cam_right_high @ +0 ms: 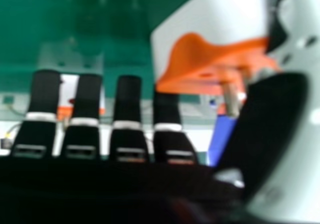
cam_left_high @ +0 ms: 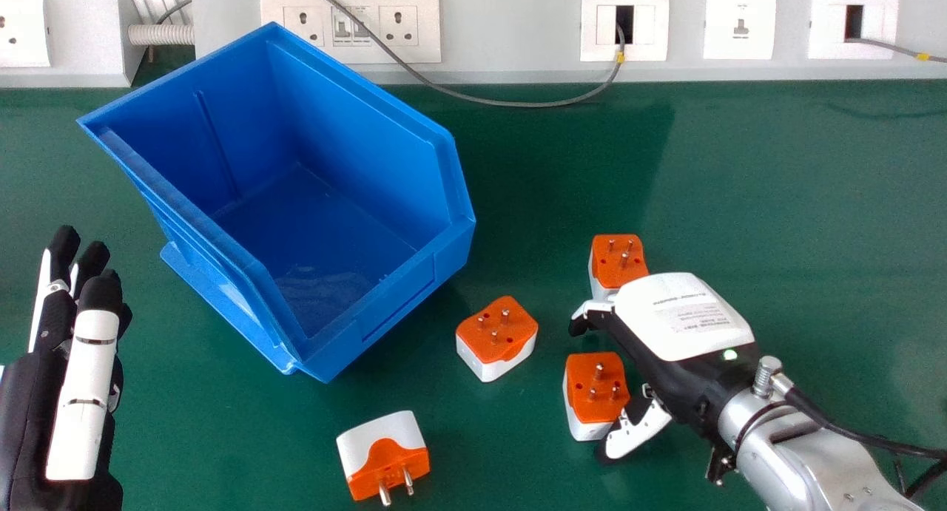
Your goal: Pick all objects and put in blue box
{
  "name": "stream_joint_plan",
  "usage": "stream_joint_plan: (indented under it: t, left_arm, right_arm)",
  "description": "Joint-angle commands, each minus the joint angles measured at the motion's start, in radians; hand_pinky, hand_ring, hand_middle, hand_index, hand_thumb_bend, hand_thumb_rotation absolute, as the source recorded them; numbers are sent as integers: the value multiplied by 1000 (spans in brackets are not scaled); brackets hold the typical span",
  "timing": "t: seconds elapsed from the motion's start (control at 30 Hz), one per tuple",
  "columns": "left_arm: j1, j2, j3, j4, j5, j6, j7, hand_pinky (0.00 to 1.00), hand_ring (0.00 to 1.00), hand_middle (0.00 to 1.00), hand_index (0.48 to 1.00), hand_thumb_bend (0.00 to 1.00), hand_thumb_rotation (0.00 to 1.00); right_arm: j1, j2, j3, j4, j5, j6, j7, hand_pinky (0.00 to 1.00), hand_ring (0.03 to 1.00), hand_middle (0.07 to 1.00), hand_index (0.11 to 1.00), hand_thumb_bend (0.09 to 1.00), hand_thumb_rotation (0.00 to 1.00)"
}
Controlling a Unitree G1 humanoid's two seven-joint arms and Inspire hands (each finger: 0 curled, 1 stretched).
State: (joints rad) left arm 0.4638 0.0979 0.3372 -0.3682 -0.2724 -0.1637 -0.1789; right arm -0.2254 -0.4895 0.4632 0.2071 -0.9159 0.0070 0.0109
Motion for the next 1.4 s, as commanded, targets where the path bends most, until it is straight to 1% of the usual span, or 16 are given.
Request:
stream_joint_plan:
  t: [0.0, 0.1, 0.13, 0.17, 0.23, 0.27, 0.4, 0.47, 0.57, 0.6, 0.63, 0.67, 0.73, 0.93, 1.17, 1.37]
  left_arm:
    - [-4, 11, 8, -23, 7, -9, 3, 988, 997, 996, 1000, 556, 835]
    - [-6, 12, 8, -20, 7, -9, 4, 988, 997, 996, 1000, 557, 835]
    - [-7, 12, 8, -21, 8, -8, 6, 988, 998, 997, 1000, 557, 834]
    - [-6, 13, 8, -25, 9, -6, 7, 988, 998, 997, 1000, 557, 834]
    - [-6, 13, 8, -30, 9, -3, 9, 987, 999, 998, 1000, 555, 834]
    - [-8, 14, 9, -28, 8, -4, 9, 987, 999, 998, 1000, 555, 834]
    - [-14, 16, 11, -20, 9, -7, 10, 988, 1000, 1000, 1000, 546, 833]
    - [-15, 16, 11, -19, 11, -8, 11, 989, 1000, 1000, 1000, 543, 833]
    - [-18, 13, 8, -20, 17, -10, 15, 991, 1000, 1000, 1000, 541, 833]
    - [-18, 13, 7, -21, 19, -10, 16, 993, 1000, 1000, 1000, 538, 832]
    - [-18, 12, 6, -22, 21, -10, 16, 993, 1000, 1000, 1000, 538, 832]
    - [-19, 12, 6, -22, 22, -10, 16, 994, 1000, 1000, 1000, 535, 832]
    - [-20, 12, 7, -22, 24, -11, 14, 995, 1000, 1000, 1000, 531, 832]
    - [-22, 13, 5, -23, 27, -9, 12, 997, 1000, 1000, 1000, 526, 833]
    - [-19, 14, 5, -27, 26, -8, 8, 999, 1000, 1000, 1000, 522, 834]
    - [-20, 15, 7, -22, 20, -9, 3, 1000, 1000, 1000, 1000, 522, 835]
  right_arm:
    - [7, -15, -2, 21, -22, 10, -13, 368, 465, 517, 537, 571, 29]
    - [12, -11, -6, 20, -15, 7, -20, 338, 448, 503, 529, 560, 23]
    - [14, -9, -7, 17, -13, 9, -17, 308, 433, 491, 521, 551, 18]
    - [17, -8, -7, 11, -13, 11, -13, 308, 433, 491, 521, 551, 18]
    - [20, -8, -4, 2, -16, 18, -4, 258, 397, 473, 527, 534, 11]
    - [21, -9, -2, -2, -17, 20, 2, 258, 397, 473, 527, 534, 11]
    - [22, -13, 2, -8, -18, 26, 16, 186, 354, 447, 530, 517, 4]
    - [22, -15, 3, -9, -20, 26, 19, 186, 350, 446, 533, 514, 3]
    - [20, -24, 3, -12, -22, 20, 30, 185, 348, 446, 535, 512, 2]
    - [20, -26, 1, -13, -18, 19, 35, 215, 363, 455, 526, 514, 2]
    - [20, -26, -3, -15, -8, 18, 43, 215, 363, 455, 526, 514, 2]
    - [20, -25, -7, -16, 1, 17, 50, 241, 377, 462, 518, 515, 1]
    - [22, -20, -13, -17, 13, 19, 56, 259, 389, 471, 511, 511, 1]
    - [34, -14, -25, -24, 29, 19, 48, 282, 408, 487, 509, 506, 0]
    - [42, -10, -34, -32, 39, 17, 47, 308, 427, 504, 501, 500, 0]
    - [49, -13, -39, -43, 49, 16, 58, 315, 432, 508, 498, 499, 0]
